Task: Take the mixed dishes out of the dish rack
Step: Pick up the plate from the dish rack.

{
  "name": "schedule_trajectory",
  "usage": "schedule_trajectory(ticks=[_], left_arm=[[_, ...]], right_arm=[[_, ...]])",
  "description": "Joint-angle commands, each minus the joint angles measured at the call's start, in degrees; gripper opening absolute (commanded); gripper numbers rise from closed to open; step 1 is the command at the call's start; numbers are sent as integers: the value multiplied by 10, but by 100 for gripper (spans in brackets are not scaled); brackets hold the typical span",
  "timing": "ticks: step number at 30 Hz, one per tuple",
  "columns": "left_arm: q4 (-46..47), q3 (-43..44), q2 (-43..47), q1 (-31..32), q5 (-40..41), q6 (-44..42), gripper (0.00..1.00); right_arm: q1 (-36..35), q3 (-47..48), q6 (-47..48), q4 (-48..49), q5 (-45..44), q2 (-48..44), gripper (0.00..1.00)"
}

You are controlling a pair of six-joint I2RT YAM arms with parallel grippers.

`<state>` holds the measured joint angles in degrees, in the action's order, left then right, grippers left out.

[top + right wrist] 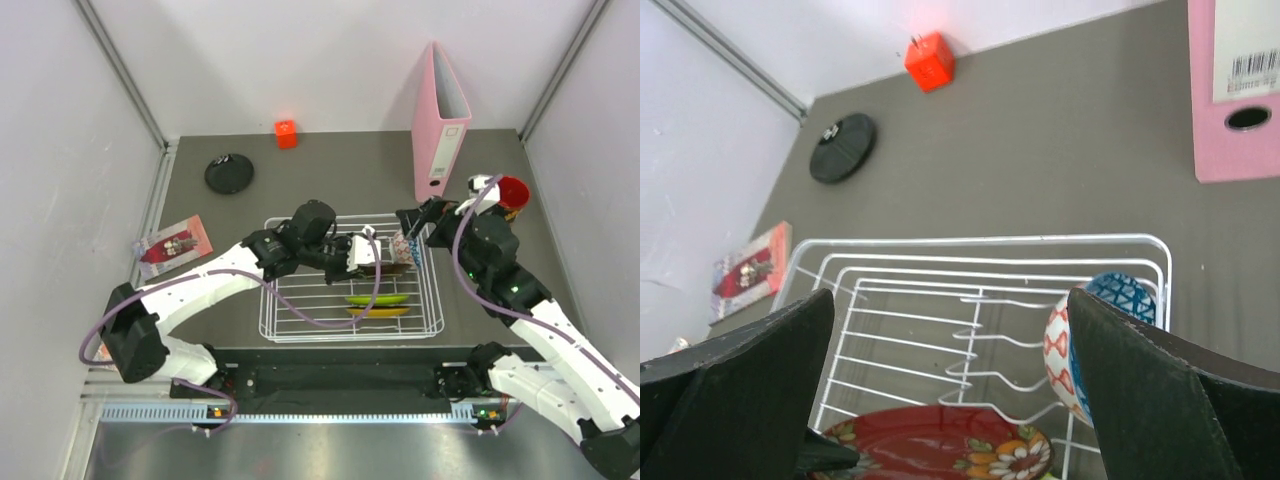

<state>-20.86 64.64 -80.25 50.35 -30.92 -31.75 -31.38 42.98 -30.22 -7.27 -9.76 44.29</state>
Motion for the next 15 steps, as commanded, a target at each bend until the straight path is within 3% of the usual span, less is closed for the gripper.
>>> schedule_trajectory(ticks=[1,5,11,15], left_arm=[[71,39,54,-9,16,-26,0],[71,34,71,-9,32,-26,0],[165,-32,133,-9,85,-8,0],[177,-62,155,-6,113,-9,0]], right_arm=[[-4,67,0,-11,-2,-25,100],[-5,102,-6,-27,-14,-39,100],[-4,101,-51,-66,-49,-43,100],[-4,97,-70,-89,-46,-19,100]])
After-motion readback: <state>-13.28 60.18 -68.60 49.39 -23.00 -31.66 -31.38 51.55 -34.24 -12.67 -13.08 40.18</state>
